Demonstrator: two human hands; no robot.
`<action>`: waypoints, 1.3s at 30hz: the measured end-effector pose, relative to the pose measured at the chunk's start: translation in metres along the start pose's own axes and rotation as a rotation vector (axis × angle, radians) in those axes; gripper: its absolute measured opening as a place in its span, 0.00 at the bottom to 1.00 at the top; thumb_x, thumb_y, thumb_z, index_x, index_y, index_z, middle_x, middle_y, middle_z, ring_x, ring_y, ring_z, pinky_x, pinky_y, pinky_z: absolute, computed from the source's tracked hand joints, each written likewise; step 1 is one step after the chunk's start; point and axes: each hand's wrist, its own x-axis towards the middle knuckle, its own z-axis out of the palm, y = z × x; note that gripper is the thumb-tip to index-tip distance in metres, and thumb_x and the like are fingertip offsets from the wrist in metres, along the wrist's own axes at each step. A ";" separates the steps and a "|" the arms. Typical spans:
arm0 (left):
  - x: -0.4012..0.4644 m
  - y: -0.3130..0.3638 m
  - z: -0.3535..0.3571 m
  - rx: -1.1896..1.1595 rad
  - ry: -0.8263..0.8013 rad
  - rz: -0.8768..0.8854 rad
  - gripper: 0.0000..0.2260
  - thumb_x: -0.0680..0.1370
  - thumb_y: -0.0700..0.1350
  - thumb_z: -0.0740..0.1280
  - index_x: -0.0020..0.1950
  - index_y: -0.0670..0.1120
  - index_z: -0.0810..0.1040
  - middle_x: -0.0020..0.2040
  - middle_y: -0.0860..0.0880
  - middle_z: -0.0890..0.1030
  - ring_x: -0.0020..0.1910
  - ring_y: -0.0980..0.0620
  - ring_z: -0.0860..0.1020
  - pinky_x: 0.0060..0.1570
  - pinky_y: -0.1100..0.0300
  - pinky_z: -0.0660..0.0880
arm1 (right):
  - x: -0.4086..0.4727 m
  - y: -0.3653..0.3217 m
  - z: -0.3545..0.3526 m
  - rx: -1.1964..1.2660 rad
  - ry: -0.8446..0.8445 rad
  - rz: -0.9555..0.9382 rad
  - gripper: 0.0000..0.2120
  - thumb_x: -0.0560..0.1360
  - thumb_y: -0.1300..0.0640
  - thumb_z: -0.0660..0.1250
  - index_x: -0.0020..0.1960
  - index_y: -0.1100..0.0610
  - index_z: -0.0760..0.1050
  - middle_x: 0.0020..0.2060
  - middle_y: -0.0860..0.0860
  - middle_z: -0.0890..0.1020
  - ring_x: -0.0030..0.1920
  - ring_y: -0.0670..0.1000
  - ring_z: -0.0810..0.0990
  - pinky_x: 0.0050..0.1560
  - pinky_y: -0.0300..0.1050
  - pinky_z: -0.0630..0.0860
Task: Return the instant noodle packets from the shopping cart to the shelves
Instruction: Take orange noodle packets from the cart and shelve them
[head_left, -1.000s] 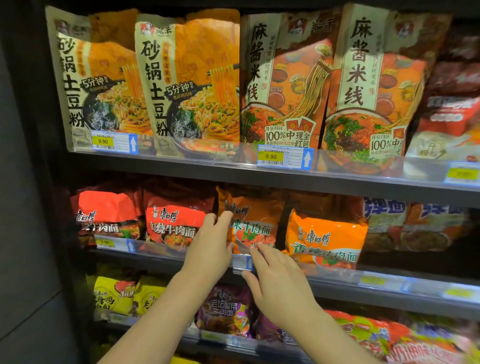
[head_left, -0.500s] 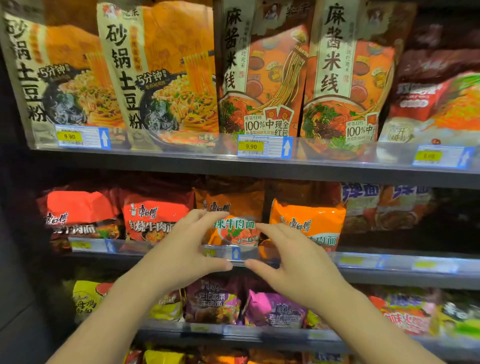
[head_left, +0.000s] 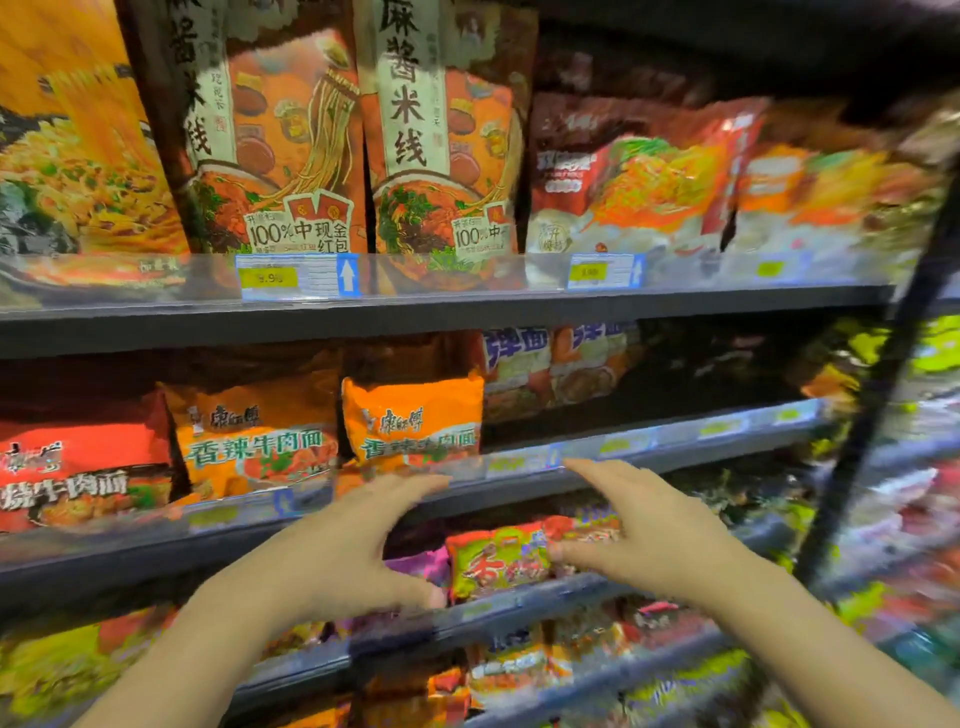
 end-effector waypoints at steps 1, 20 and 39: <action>0.011 0.014 0.008 0.046 -0.017 0.007 0.46 0.70 0.67 0.75 0.81 0.66 0.51 0.78 0.65 0.58 0.77 0.61 0.59 0.75 0.59 0.61 | -0.008 0.015 -0.003 -0.006 -0.004 0.035 0.47 0.69 0.23 0.64 0.82 0.38 0.52 0.78 0.37 0.62 0.77 0.44 0.64 0.71 0.52 0.70; 0.245 0.388 0.200 0.201 -0.229 0.232 0.51 0.63 0.79 0.65 0.81 0.66 0.48 0.81 0.53 0.57 0.79 0.47 0.59 0.73 0.45 0.67 | -0.259 0.389 -0.095 -0.117 -0.036 0.611 0.48 0.71 0.23 0.63 0.83 0.39 0.48 0.80 0.46 0.62 0.77 0.54 0.64 0.67 0.54 0.74; 0.502 0.739 0.356 0.229 -0.334 0.695 0.52 0.62 0.78 0.64 0.82 0.63 0.49 0.81 0.50 0.57 0.80 0.46 0.59 0.73 0.45 0.67 | -0.379 0.707 -0.142 -0.073 0.017 1.209 0.51 0.68 0.23 0.66 0.82 0.41 0.50 0.76 0.50 0.67 0.74 0.56 0.68 0.70 0.54 0.73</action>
